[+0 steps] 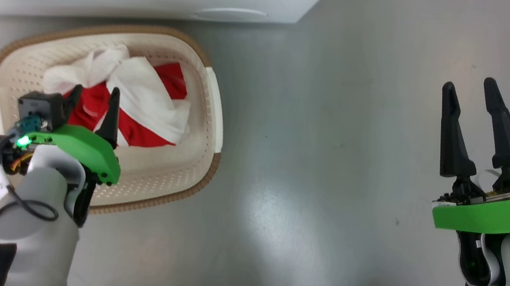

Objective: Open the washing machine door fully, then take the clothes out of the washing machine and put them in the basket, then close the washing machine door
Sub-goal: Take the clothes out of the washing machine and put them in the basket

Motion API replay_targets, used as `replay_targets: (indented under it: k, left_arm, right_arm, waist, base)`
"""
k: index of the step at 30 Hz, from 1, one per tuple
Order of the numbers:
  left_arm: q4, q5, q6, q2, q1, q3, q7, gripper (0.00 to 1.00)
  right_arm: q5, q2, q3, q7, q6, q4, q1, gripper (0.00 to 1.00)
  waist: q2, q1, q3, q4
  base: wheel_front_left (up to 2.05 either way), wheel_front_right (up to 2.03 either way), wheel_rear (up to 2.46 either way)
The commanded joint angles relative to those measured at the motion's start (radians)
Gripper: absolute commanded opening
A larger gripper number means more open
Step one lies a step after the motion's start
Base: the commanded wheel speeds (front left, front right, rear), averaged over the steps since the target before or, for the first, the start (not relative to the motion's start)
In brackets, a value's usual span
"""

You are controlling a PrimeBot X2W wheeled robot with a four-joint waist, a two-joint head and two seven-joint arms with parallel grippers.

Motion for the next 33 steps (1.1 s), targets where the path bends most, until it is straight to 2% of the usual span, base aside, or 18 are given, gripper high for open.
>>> replay_targets:
  k: [1,24,33]
  left_arm:
    - [-0.034,-0.006,-0.006,0.031,0.054,0.020,-0.005,1.00]
    - [-0.459,0.044,-0.006,-0.006,0.367,0.103,-0.005,1.00]
    - [-0.597,0.052,-0.006,-0.018,0.474,0.115,-0.005,1.00]
  right_arm:
    - [-0.016,-0.011,0.015,-0.006,0.006,-0.015,0.043,1.00]
    - [-0.010,-0.049,0.009,-0.006,0.006,0.047,0.181,1.00]
    - [-0.008,-0.058,-0.004,-0.006,0.006,0.055,0.253,1.00]
  waist:
    - [0.0000,0.0000,-0.037,0.018]
    - [0.0000,0.0000,-0.356,0.067]
    - [0.0000,0.0000,-0.445,0.085]
  base:
    - [0.00,0.00,0.00]
    - [0.00,0.00,0.00]
    - [0.00,0.00,0.00]
